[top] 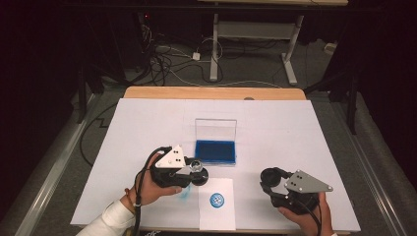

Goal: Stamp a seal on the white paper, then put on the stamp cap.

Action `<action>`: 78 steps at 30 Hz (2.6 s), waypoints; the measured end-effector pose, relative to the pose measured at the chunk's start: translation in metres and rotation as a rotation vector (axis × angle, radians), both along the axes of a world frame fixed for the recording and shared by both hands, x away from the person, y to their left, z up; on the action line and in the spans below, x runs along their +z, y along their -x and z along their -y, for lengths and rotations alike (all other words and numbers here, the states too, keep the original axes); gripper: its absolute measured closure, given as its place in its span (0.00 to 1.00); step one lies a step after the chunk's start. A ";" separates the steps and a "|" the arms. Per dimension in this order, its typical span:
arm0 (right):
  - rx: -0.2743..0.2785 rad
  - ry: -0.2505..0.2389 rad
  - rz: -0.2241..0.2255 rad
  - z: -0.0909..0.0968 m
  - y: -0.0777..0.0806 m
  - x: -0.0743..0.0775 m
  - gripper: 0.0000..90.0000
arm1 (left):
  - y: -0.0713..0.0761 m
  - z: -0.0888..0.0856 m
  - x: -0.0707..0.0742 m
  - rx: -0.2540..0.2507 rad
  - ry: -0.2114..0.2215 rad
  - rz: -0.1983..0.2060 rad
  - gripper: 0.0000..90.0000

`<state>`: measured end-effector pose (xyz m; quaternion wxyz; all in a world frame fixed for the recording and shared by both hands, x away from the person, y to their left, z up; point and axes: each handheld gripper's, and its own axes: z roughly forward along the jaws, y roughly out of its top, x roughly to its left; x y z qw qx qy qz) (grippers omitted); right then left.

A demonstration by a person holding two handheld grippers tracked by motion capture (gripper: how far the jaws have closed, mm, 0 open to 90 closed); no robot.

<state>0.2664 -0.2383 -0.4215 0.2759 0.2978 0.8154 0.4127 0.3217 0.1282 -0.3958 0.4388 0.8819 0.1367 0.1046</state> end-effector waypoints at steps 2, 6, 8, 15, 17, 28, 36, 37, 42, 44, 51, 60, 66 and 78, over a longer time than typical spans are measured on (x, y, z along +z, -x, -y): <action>0.003 0.000 0.003 -0.001 -0.001 0.000 0.43 | 0.000 -0.001 0.000 -0.001 0.001 0.000 0.61; 0.006 0.005 0.002 -0.001 -0.002 0.000 0.43 | 0.000 -0.004 0.001 0.008 0.002 0.004 0.61; 0.006 0.005 -0.001 -0.002 -0.002 -0.001 0.43 | 0.000 -0.006 0.002 0.017 0.007 0.004 0.61; 0.008 0.009 -0.008 -0.003 -0.004 -0.003 0.43 | 0.000 -0.011 0.005 0.023 0.013 0.008 0.61; 0.012 0.009 -0.006 -0.004 -0.004 -0.003 0.43 | 0.000 -0.012 0.005 0.028 0.009 0.011 0.61; 0.034 0.012 -0.017 -0.009 -0.006 -0.005 0.43 | -0.002 -0.021 0.010 0.045 0.045 0.013 0.61; 0.080 0.010 -0.031 -0.023 -0.010 -0.007 0.43 | -0.002 -0.027 0.016 0.068 0.070 0.022 0.61; 0.091 0.012 -0.032 -0.026 -0.010 -0.007 0.43 | -0.002 -0.027 0.017 0.066 0.075 0.024 0.61; 0.143 0.004 -0.057 -0.042 -0.012 -0.010 0.43 | -0.001 -0.022 0.018 0.058 0.085 0.020 0.61; 0.164 0.007 -0.060 -0.049 -0.012 -0.010 0.43 | 0.000 -0.019 0.019 0.053 0.088 0.023 0.61; 0.233 -0.003 -0.084 -0.077 -0.016 -0.011 0.43 | 0.003 -0.004 0.022 0.026 0.093 0.030 0.61; 0.296 -0.024 -0.106 -0.111 -0.025 -0.012 0.43 | 0.002 0.013 0.020 -0.015 0.096 0.019 0.61; 0.293 -0.041 -0.106 -0.121 -0.028 -0.010 0.43 | 0.002 0.017 0.020 -0.039 0.114 0.028 0.61; 0.307 -0.102 -0.128 -0.133 -0.028 -0.008 0.43 | -0.002 0.019 0.017 -0.028 0.131 0.035 0.61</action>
